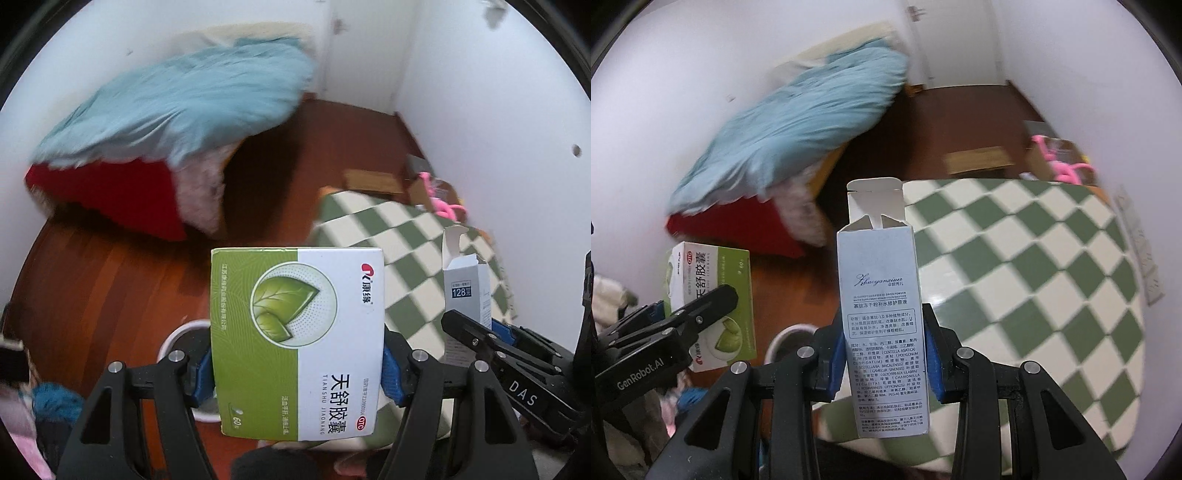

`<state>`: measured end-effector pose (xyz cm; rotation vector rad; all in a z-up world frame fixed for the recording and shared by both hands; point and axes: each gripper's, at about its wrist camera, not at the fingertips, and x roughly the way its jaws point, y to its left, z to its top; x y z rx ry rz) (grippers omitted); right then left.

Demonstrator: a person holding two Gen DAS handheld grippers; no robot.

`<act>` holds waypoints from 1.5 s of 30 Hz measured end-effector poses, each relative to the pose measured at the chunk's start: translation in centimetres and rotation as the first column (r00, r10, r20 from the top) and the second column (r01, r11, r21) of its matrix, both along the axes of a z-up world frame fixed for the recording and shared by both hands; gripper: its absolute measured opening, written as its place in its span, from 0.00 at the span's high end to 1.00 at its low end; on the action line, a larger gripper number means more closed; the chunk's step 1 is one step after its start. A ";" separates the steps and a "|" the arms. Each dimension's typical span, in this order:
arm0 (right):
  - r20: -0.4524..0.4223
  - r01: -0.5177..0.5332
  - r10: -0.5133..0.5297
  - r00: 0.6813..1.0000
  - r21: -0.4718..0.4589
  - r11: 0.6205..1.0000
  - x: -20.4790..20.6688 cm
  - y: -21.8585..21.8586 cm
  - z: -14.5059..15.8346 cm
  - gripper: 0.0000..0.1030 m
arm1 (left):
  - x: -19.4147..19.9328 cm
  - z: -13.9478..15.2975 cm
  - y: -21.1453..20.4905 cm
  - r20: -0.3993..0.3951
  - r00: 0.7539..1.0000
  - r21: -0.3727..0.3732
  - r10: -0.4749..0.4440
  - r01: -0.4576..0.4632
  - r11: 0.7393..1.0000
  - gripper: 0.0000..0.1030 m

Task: Collect trash
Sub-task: 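Carry the white box and green box over the bin with both tools, then open both tools to drop the white and green boxes into the bin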

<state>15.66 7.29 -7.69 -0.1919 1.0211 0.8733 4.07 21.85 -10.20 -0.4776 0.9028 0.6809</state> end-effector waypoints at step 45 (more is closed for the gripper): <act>-0.230 -0.356 0.286 0.930 -0.379 0.854 -15.8 23.3 -25.0 0.00 | -22.0 -17.1 11.2 -0.289 0.866 -0.205 0.409 -0.473 0.857 0.00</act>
